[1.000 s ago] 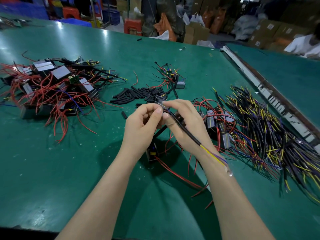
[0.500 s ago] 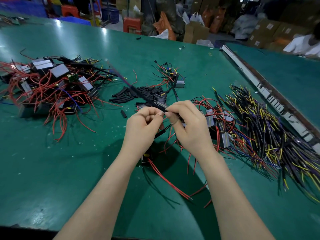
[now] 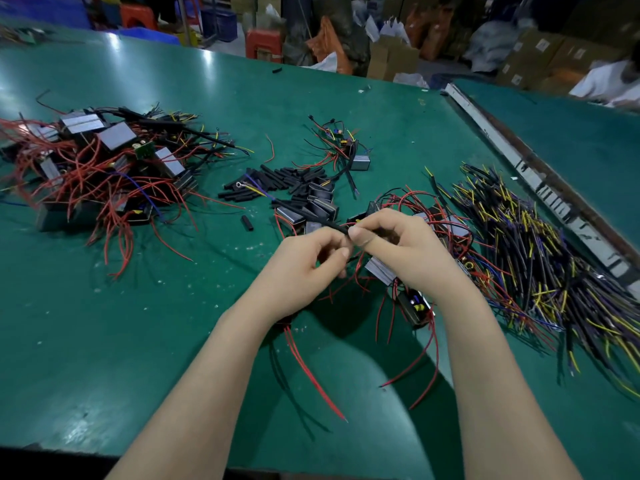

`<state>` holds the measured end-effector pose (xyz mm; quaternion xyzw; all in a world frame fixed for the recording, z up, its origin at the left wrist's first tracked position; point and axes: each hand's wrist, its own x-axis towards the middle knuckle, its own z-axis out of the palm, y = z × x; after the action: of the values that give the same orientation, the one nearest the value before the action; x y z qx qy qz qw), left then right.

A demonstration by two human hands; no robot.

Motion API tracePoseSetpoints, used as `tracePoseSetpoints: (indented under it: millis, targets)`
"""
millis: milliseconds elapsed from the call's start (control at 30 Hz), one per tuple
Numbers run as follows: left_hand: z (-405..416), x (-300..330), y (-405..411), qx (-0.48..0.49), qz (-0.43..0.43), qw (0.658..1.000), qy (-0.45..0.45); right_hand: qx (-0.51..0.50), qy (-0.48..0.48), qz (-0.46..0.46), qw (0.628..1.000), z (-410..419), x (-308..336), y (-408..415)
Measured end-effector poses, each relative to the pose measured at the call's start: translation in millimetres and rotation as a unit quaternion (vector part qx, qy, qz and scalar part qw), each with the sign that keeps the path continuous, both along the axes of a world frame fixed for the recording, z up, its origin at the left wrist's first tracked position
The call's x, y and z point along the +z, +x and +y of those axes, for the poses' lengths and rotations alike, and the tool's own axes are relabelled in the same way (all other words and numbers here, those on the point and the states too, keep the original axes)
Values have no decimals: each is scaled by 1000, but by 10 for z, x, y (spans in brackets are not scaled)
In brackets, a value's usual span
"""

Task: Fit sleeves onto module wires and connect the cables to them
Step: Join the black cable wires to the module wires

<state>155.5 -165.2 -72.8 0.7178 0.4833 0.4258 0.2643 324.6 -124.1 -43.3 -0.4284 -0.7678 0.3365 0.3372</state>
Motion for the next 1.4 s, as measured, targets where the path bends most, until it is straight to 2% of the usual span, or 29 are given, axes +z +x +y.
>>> tracePoseSetpoints:
  millis: [133,300,433,567,733,900,1033,1200,1300,1400]
  targets:
    - [-27,32,25,-17,-7,999,39,2,-113,78,991,15,20,19]
    - [-26,26,58,12,-93,994,54,-8,-137,165,977,13,-2,-36]
    - [-31,29,121,79,-172,981,44,-30,-83,173,981,-19,-22,-181]
    - [-8,26,143,150,-215,965,26,-93,25,99,990,-63,-50,-285]
    - [11,8,143,209,-259,943,8,-99,133,10,986,-171,-36,-384]
    - [-2,3,150,242,-246,938,-15,-58,203,-53,976,-164,-42,-349]
    - [4,-1,152,242,-188,952,-29,-23,243,-75,967,-113,-54,-264]
    - [20,-22,136,220,-114,968,-32,-38,314,-114,942,-77,-76,-226]
    - [31,-6,76,170,-71,982,-43,-20,298,-107,948,-65,-73,-205]
    - [12,29,12,93,-105,988,-67,-4,219,-56,974,-55,-68,-175]
